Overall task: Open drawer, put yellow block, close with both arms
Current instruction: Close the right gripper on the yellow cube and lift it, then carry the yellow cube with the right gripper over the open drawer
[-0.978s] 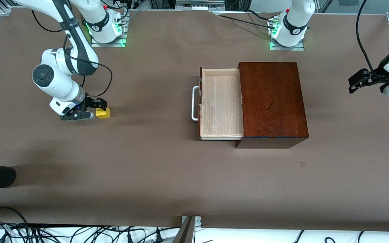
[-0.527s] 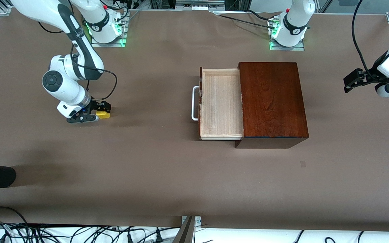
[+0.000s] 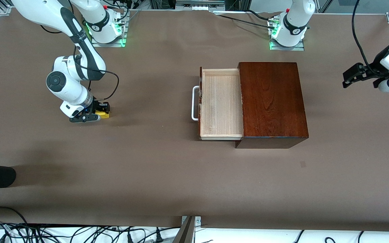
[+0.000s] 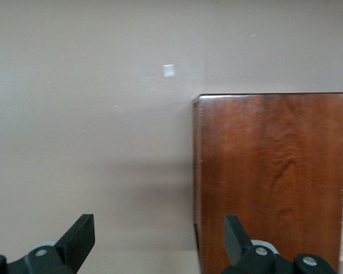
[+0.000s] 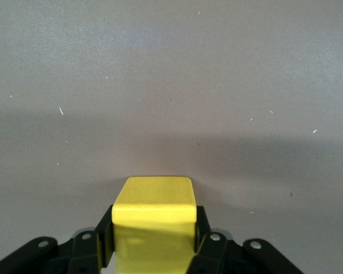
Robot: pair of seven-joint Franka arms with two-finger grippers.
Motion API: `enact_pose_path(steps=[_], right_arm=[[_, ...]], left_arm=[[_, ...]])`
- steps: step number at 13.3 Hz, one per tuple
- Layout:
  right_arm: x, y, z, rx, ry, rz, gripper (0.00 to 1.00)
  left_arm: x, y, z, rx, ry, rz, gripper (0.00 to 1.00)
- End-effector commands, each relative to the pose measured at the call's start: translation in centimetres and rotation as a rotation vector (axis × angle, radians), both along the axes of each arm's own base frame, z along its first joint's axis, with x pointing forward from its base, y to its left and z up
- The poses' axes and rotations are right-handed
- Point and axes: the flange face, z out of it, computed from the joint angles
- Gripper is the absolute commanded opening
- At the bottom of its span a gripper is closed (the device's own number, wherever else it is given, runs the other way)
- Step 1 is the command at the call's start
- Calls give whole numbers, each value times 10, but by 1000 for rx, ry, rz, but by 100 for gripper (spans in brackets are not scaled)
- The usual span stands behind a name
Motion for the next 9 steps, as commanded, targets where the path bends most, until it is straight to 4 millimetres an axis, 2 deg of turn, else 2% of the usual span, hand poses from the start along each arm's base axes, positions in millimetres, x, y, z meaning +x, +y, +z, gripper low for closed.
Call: enact_pose_path(steps=[1, 2, 3, 5, 7, 9], right_arm=[[4, 15, 21, 16, -37, 49, 0], [5, 22, 30, 19, -40, 63, 0], [9, 30, 40, 23, -40, 84, 0], [20, 42, 55, 27, -30, 122, 0], [32, 72, 79, 44, -53, 181, 0], [53, 90, 111, 49, -27, 209, 0]], left_arm=[[1, -18, 9, -15, 22, -18, 100], [12, -16, -2, 25, 36, -21, 100], [16, -20, -4, 51, 36, -32, 100], [11, -40, 9, 41, 19, -64, 100], [7, -55, 10, 43, 32, -88, 100], [7, -66, 7, 50, 37, -88, 100]])
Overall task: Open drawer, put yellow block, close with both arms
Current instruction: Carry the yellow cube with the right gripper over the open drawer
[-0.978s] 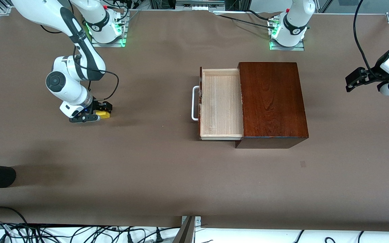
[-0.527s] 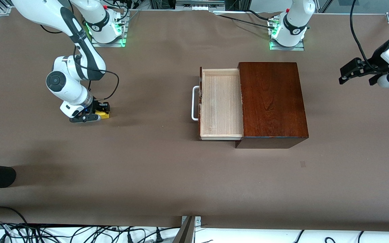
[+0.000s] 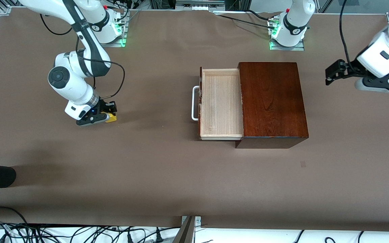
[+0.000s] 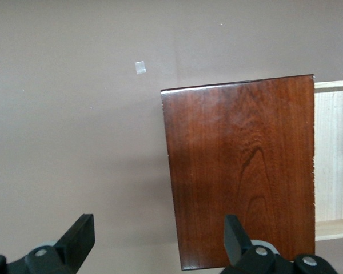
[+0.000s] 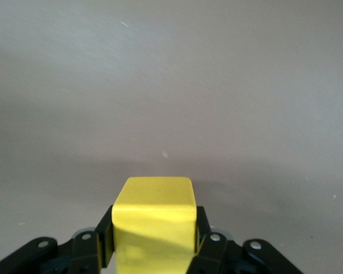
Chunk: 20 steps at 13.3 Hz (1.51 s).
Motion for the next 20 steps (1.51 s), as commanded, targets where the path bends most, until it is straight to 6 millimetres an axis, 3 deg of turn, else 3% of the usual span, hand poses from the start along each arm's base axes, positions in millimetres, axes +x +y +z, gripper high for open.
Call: enact_pose_path(steps=[1, 3, 5, 8, 11, 16, 20], right_arm=[[23, 39, 51, 13, 20, 81, 0], [26, 79, 82, 18, 25, 140, 0], [17, 126, 98, 23, 12, 212, 0], [16, 182, 126, 52, -43, 301, 0], [3, 242, 139, 65, -40, 391, 0], [-21, 332, 143, 65, -54, 545, 0], [-56, 409, 139, 31, -85, 705, 0]], left_arm=[[1, -9, 5, 28, 2, -2, 100], [2, -10, 2, 22, 9, 0, 100], [1, -23, -2, 29, 17, -25, 100], [1, -21, -2, 28, 22, -23, 100], [4, -23, -8, 30, 32, -26, 100], [8, -32, -25, 30, 67, -56, 100], [10, -44, -27, 28, 61, -68, 100]])
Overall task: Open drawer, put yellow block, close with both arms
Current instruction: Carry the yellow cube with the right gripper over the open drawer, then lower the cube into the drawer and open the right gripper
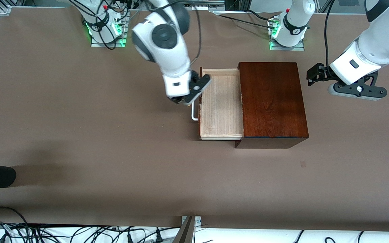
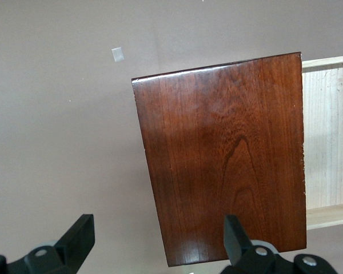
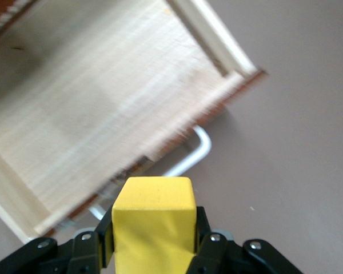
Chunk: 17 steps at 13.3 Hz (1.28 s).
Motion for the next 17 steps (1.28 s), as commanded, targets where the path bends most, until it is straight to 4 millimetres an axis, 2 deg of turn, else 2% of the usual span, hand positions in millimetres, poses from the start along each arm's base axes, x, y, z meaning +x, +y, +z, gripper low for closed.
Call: enact_pose_path(steps=[1, 4, 5, 6, 9, 13, 17], right_arm=[[-12, 49, 0, -22, -49, 102, 0], [-38, 83, -13, -74, -121, 206, 0], [-44, 90, -16, -96, -142, 253, 0], [-48, 94, -16, -111, -161, 298, 0], [-62, 107, -26, -116, -161, 362, 0], [-60, 115, -46, -124, -160, 476, 0], [-55, 113, -64, -140, -149, 537, 0]], left_arm=[[11, -12, -11, 21, 8, -20, 100], [38, -27, -48, -7, -15, -39, 100], [40, -29, -46, -12, -28, -43, 100], [46, -28, -32, -15, -59, -42, 100], [49, -22, -33, -15, -56, -37, 100], [52, -15, -34, -14, -56, -28, 100], [53, -20, -35, -15, -59, -27, 100]])
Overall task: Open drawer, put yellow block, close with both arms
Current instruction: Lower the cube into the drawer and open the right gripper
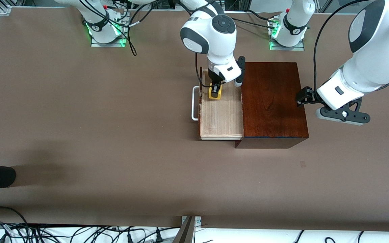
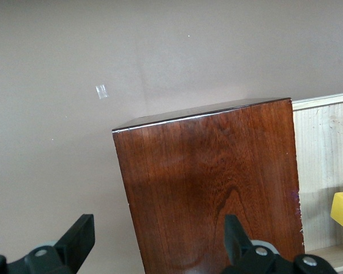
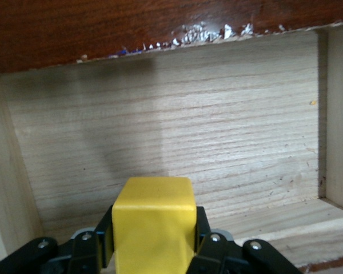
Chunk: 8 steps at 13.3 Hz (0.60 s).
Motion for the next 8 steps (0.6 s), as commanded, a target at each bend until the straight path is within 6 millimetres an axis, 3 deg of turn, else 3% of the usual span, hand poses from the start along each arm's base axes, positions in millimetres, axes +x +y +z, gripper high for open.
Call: enact_pose_path(steps=[1, 8], right_arm=[[6, 4, -1, -12, -21, 62, 0], [14, -3, -31, -55, 7, 123, 0]], left_arm=[[3, -5, 6, 22, -8, -15, 100], [2, -6, 4, 22, -3, -20, 100]])
